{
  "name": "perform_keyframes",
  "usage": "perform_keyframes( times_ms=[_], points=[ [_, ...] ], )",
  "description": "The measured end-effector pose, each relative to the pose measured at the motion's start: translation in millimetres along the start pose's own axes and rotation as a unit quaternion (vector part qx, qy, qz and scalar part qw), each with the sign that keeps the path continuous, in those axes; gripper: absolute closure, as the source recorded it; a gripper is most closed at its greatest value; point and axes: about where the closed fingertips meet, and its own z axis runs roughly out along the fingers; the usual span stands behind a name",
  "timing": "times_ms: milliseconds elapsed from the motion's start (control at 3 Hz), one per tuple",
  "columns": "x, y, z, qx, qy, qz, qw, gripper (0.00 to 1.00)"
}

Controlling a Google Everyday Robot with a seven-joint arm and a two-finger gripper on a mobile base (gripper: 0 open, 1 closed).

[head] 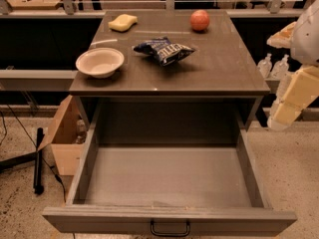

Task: Place blue chip bag into top drawer

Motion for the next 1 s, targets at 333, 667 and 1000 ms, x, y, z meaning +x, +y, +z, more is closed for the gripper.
perform_keyframes(
  times_ms=[333, 667, 1000],
  points=[
    [-18, -35, 5, 0.04, -0.089, 0.003, 0.9953, 0.0],
    [-52, -90, 20, 0.092, -0.169, -0.003, 0.9814, 0.0],
    [-91, -142, 57, 0.123, -0.227, -0.002, 0.9661, 0.0]
  ],
)
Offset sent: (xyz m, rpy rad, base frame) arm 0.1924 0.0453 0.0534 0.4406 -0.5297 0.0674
